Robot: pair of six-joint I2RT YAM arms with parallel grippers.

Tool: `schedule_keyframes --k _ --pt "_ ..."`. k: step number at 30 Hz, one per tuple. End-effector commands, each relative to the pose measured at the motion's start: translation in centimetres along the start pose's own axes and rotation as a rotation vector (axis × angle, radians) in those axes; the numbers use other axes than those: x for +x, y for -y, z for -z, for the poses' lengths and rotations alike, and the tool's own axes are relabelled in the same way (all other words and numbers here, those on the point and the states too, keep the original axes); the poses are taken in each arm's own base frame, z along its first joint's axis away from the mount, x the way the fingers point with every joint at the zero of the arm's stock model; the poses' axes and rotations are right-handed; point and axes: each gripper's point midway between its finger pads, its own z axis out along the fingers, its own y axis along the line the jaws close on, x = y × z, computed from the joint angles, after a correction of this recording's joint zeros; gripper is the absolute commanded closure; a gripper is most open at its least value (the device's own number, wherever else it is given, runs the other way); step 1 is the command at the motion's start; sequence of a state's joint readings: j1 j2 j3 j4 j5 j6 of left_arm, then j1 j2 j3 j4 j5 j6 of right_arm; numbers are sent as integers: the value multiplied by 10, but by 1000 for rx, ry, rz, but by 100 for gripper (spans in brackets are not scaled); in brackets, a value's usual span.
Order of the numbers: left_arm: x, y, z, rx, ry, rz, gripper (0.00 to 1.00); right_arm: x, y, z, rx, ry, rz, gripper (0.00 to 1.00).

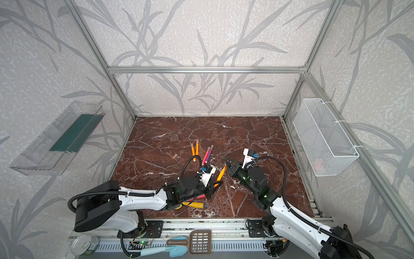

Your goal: Insert the pens into the pen caps

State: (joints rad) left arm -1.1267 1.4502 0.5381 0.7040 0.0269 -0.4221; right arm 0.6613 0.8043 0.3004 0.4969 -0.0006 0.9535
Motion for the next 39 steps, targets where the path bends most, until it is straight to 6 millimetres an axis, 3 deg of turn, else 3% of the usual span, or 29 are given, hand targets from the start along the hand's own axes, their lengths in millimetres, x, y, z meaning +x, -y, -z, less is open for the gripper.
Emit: schedule_keyframes --k 1,16,33,39 --pt "-18 -1 -2 -1 43 16 100 -12 -22 -1 -54 29 -1 100" --pt "-18 0 -2 42 25 21 100 -24 -31 -10 -45 56 10 100" --pt "-23 -10 6 -8 53 27 100 -15 -35 -10 -74 24 -3 100" --pt "-32 -13 3 25 67 83 100 -1 -38 -11 -92 -10 10 100"
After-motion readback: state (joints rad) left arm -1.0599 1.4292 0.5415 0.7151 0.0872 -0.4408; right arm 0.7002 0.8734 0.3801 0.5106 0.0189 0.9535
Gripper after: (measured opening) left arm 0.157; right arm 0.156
